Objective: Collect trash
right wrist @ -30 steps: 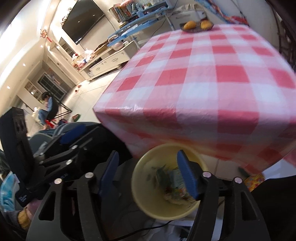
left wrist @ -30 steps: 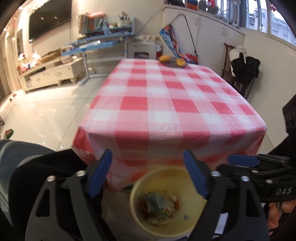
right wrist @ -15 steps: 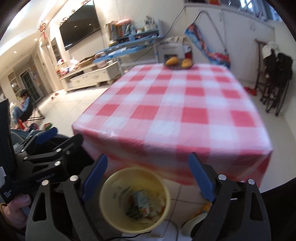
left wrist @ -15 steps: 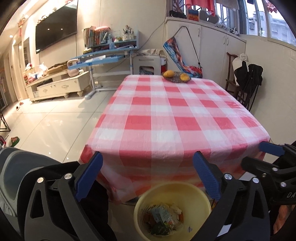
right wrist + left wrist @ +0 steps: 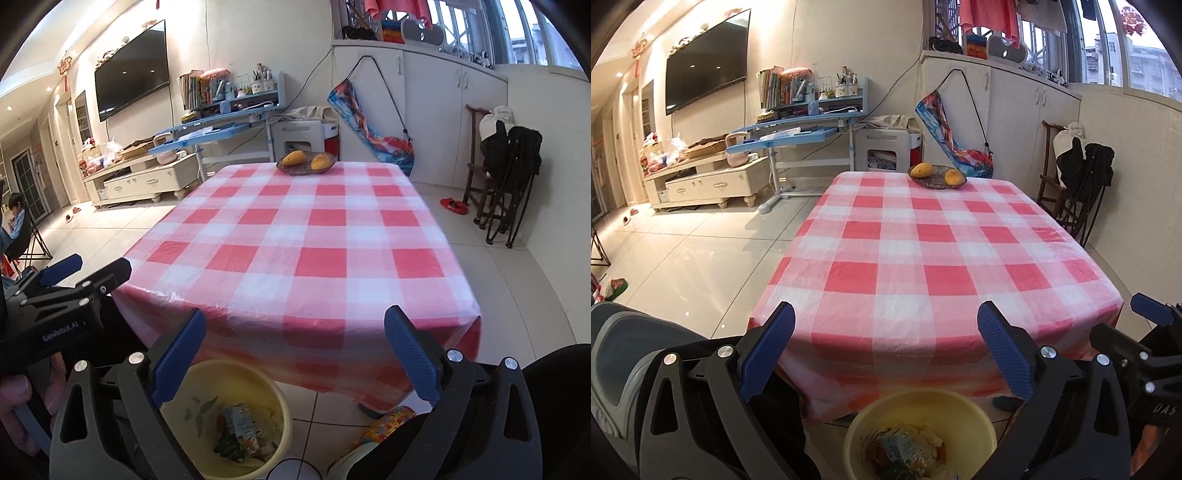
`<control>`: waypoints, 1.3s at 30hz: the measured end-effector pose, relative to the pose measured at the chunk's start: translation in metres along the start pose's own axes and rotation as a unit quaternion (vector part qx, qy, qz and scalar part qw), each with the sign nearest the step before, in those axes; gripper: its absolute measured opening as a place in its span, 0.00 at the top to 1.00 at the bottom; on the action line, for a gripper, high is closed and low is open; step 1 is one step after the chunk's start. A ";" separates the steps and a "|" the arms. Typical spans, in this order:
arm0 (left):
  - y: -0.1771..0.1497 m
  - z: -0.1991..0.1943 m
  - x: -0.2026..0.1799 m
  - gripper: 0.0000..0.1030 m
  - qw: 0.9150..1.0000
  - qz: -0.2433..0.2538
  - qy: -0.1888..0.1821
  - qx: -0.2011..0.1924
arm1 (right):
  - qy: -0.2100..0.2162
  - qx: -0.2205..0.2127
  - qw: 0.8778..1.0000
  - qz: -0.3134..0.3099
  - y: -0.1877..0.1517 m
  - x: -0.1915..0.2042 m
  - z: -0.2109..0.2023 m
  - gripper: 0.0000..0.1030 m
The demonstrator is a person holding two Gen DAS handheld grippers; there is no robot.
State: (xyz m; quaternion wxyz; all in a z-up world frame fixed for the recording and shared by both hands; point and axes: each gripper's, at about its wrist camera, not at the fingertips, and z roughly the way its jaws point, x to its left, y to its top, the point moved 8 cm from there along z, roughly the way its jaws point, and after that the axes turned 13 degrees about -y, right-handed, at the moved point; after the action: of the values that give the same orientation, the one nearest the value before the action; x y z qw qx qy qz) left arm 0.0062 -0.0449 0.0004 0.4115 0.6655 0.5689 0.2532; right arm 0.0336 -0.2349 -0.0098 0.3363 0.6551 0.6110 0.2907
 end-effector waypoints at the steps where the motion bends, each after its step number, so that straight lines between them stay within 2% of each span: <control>1: 0.001 0.000 -0.002 0.07 1.000 0.002 0.000 -0.002 | -0.002 -0.004 1.000 -0.001 0.001 0.000 0.000 0.09; 20: 0.025 -0.006 -0.015 0.07 0.999 0.003 -0.003 -0.048 | -0.041 -0.056 0.998 -0.006 0.010 -0.016 -0.004 0.07; 39: 0.030 -0.003 -0.029 0.07 0.998 0.035 -0.006 -0.047 | -0.056 -0.068 0.996 0.012 0.017 -0.031 -0.006 0.07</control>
State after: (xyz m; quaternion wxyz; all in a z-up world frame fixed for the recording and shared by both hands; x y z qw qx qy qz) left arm 0.0138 -0.0724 0.0304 0.4370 0.6664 0.5303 0.2896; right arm 0.0363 -0.2659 0.0078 0.4103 0.6533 0.5620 0.2983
